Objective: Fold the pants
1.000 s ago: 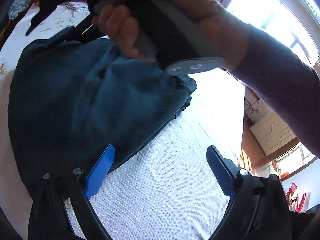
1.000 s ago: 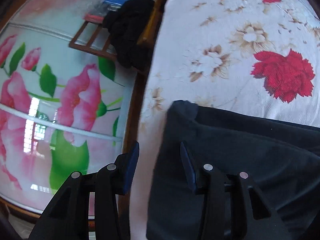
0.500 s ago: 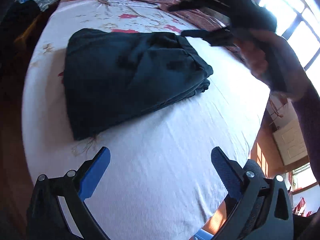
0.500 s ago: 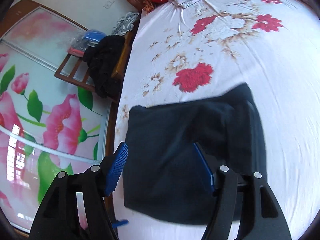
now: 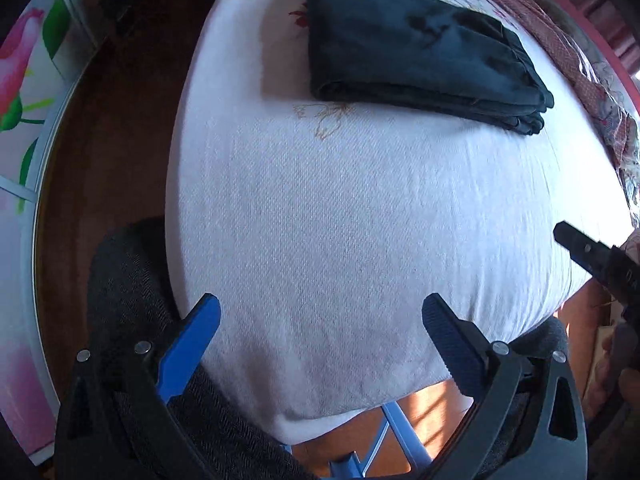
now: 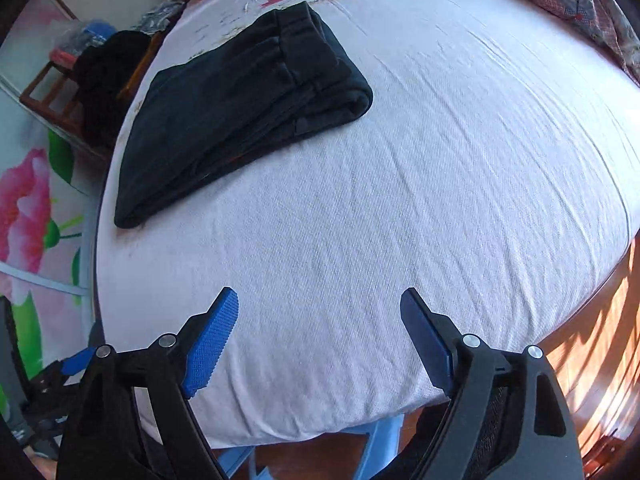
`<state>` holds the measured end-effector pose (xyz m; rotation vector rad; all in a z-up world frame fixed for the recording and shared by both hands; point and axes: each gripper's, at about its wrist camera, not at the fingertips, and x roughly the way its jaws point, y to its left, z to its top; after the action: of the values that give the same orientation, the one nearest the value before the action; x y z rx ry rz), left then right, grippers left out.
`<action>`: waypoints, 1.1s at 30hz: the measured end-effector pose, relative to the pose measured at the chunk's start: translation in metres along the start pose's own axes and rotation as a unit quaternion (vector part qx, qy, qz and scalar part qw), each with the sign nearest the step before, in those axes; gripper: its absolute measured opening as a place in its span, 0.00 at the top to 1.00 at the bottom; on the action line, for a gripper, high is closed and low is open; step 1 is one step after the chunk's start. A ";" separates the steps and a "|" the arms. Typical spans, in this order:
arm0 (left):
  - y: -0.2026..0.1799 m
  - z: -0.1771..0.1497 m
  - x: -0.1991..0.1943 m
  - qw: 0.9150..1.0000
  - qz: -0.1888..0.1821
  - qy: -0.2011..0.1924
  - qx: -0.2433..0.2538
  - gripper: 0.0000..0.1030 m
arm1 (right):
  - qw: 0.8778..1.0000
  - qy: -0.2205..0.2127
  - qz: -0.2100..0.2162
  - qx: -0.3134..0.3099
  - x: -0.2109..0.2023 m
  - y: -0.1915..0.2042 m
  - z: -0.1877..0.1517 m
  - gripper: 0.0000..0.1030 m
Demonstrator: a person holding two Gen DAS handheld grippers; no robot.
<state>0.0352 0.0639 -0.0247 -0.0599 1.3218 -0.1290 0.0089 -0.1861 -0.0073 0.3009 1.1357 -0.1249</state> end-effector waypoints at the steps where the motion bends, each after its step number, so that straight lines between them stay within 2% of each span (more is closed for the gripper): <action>1: -0.004 0.002 -0.008 1.000 0.011 -0.027 -0.002 0.02 | 1.000 -0.021 -0.009 -0.008 -0.003 0.008 -0.001 0.20; 3: -0.016 0.008 -0.024 0.994 0.057 -0.094 0.009 0.02 | 0.997 -0.062 -0.033 -0.016 -0.008 0.019 -0.003 0.20; 5: -0.025 0.013 -0.035 0.979 0.119 -0.163 0.015 0.02 | 0.993 -0.109 -0.053 -0.013 -0.015 0.024 -0.004 0.20; 6: -0.026 0.014 -0.038 0.973 0.136 -0.187 0.005 0.02 | 0.990 -0.133 -0.054 -0.011 -0.018 0.025 -0.005 0.20; 8: -0.023 0.006 -0.042 0.962 0.136 -0.234 -0.023 0.02 | 0.983 -0.173 -0.058 -0.011 -0.024 0.024 -0.009 0.20; 11: -0.013 -0.013 -0.043 0.956 0.096 -0.271 -0.053 0.02 | 0.971 -0.226 -0.078 -0.020 -0.030 0.023 -0.019 0.20; 14: -0.024 -0.019 -0.040 0.936 0.133 -0.325 -0.013 0.02 | 0.967 -0.243 -0.077 -0.028 -0.029 0.026 -0.027 0.20; 16: -0.030 -0.014 -0.036 0.929 0.143 -0.340 -0.001 0.02 | 0.966 -0.246 -0.069 -0.044 -0.022 0.032 -0.027 0.20; 18: -0.029 -0.014 -0.032 0.932 0.132 -0.337 -0.005 0.02 | 0.967 -0.241 -0.071 -0.048 -0.019 0.034 -0.026 0.20; 21: -0.028 -0.014 -0.025 0.935 0.141 -0.325 -0.002 0.02 | 0.966 -0.246 -0.066 -0.037 -0.022 0.030 -0.031 0.20; 25: -0.022 -0.015 -0.024 0.940 0.130 -0.315 -0.022 0.02 | 0.967 -0.243 -0.057 -0.043 -0.022 0.034 -0.038 0.20; 29: -0.023 -0.014 -0.021 0.943 0.125 -0.308 -0.022 0.02 | 0.968 -0.239 -0.056 -0.056 -0.021 0.041 -0.040 0.20; 33: -0.026 -0.014 -0.021 0.942 0.125 -0.310 -0.016 0.02 | 0.969 -0.234 -0.054 -0.057 -0.018 0.042 -0.040 0.20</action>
<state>0.0151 0.0417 -0.0046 0.0399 0.6913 0.1227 -0.0228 -0.1355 0.0011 0.0971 0.6860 -0.2151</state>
